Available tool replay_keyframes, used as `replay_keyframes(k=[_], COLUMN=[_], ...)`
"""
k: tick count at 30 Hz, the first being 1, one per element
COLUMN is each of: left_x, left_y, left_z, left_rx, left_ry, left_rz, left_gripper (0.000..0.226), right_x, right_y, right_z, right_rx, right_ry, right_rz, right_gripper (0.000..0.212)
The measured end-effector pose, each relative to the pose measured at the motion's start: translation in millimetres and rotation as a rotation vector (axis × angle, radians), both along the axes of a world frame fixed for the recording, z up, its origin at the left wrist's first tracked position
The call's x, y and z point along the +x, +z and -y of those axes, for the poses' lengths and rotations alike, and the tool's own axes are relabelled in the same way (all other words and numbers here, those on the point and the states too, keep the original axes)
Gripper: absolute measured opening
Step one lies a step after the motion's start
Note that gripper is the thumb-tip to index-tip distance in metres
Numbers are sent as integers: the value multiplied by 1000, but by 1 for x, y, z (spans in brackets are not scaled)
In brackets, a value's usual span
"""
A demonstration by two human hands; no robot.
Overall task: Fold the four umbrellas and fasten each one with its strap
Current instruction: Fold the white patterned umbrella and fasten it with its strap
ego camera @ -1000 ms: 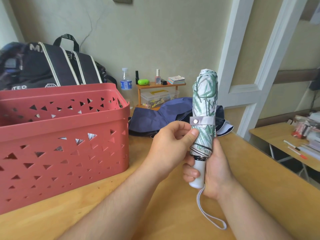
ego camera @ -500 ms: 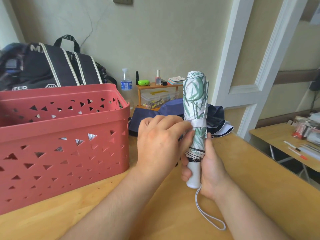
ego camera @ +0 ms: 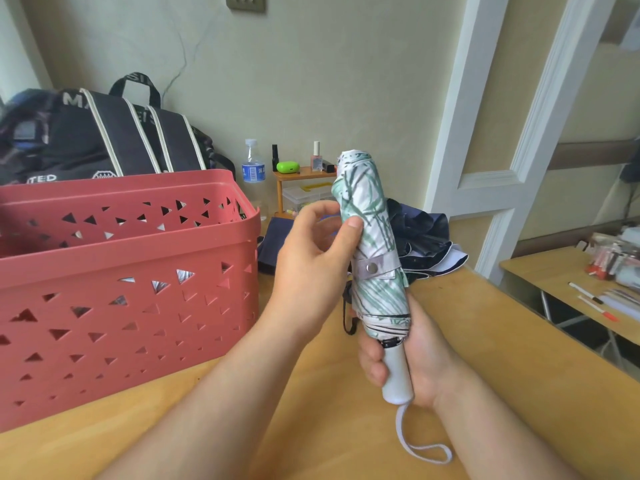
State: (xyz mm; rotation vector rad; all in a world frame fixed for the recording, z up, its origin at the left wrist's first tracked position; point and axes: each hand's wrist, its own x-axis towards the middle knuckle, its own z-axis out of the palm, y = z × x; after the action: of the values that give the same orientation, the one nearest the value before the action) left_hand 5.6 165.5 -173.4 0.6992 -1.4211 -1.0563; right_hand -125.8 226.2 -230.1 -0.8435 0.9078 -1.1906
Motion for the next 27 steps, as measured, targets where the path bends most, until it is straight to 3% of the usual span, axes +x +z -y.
replay_keyframes(k=[4,9,10,14,18,24,27], left_x=[3,4,5,12,12,9,5], left_y=[12,21,23,29,26,13,10], left_z=[-6,-7,-5,-1,-3,3,-7], left_rx=[22,43,34,-25,-43,320,374], left_ry=[-108,-10,26,70,93,-115,-136], left_rz=[-121,-144,-156,-163,-57,-109,-115], left_gripper=[14,13,19,29,25,35,39], right_x=[0,2,3,12,16,17,18], right_y=[-6,-1,2,13,18,16,17], right_z=[4,-6,-12,-40,-62,-91,-101], right_rx=[-69,-192,-205,-252,-199,-110,-76], right_ry=[-81,-128,-119,-126,-201,-264,-276], right_rz=[-72,-220,-276,-386,-459,-530,-514], right_gripper=[71,91,88,45,44,32,27])
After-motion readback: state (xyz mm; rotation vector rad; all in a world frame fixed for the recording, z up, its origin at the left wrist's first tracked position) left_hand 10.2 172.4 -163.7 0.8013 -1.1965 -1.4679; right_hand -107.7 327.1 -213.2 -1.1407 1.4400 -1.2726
